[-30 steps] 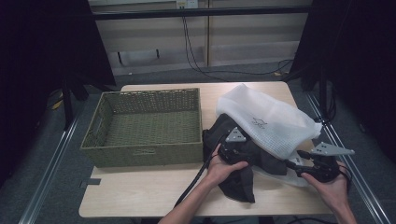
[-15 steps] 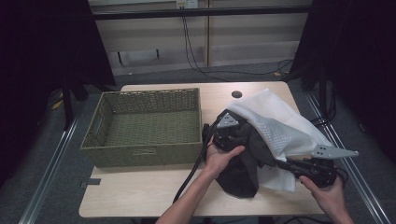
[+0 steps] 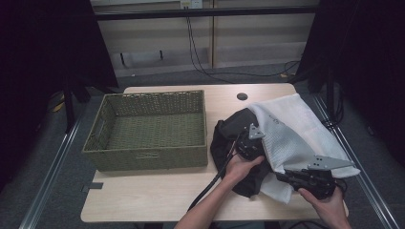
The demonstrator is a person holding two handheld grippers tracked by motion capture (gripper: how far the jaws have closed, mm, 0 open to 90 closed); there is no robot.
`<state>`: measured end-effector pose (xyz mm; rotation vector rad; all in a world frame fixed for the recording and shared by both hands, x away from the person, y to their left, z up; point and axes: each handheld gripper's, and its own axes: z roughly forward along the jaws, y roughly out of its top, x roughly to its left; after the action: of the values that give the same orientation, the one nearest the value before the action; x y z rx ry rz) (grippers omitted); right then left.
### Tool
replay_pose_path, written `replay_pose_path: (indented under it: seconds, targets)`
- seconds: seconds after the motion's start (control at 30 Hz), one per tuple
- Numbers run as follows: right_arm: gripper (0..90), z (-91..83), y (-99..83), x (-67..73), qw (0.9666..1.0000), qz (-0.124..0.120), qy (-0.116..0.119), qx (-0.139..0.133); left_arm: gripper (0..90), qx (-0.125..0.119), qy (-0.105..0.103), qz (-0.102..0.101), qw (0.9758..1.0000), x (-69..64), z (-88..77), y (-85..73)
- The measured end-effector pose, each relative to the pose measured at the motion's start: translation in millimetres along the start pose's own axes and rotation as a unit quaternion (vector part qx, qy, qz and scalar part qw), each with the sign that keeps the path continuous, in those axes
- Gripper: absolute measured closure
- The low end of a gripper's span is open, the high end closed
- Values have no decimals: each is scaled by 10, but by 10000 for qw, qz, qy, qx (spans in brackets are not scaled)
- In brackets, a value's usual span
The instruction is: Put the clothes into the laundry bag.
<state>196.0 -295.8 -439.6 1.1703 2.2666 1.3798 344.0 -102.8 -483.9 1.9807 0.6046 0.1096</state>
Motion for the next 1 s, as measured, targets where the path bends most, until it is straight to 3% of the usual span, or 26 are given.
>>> replay_pose_path:
  seconds: [0.13, 0.2, 0.27, 0.3, 0.37, 0.47, 0.53, 0.63, 0.67, 0.83, 1.0]
  targets:
    - [603, 62, -132, -78, 9997, 59, -84, 241, 661, -66, -390, -82, 9992, 51, -106, -11]
    - [522, -17, -86, -47, 9997, -34, -201, 129, 602, -162, -593, 33, 9981, 66, -218, -6]
    - [494, -45, -69, -37, 9997, -35, -226, 72, 588, -134, -610, 33, 9980, 72, -265, -13]
    - [481, -96, -43, -30, 9997, -14, -249, -4, 522, -157, -684, 33, 9975, 69, -304, -23]
    - [436, -223, 18, -37, 9986, 9, -476, -222, 489, -214, -770, 68, 9968, 51, -430, -49]
    - [438, -281, 58, -61, 9983, 3, -497, -305, 473, -303, -777, 104, 9965, 46, -542, -50]
    - [438, -292, 122, -78, 9980, -12, -535, -343, 435, -389, -896, 140, 9951, 46, -642, -53]
    - [432, -197, 255, -121, 9982, -66, -505, -328, 395, -432, -920, 275, 9944, 50, -807, -77]
    - [432, -197, 255, -121, 9982, -66, -505, -328, 395, -501, -948, 237, 9940, 49, -864, -88]
    - [432, -150, 381, -103, 9980, -126, -504, -369, 378, -482, -885, 426, 9940, 67, -1084, -160]
    - [460, -220, 383, -52, 9980, -161, -516, -319, 381, -305, -721, 479, 9958, 127, -1122, -338]
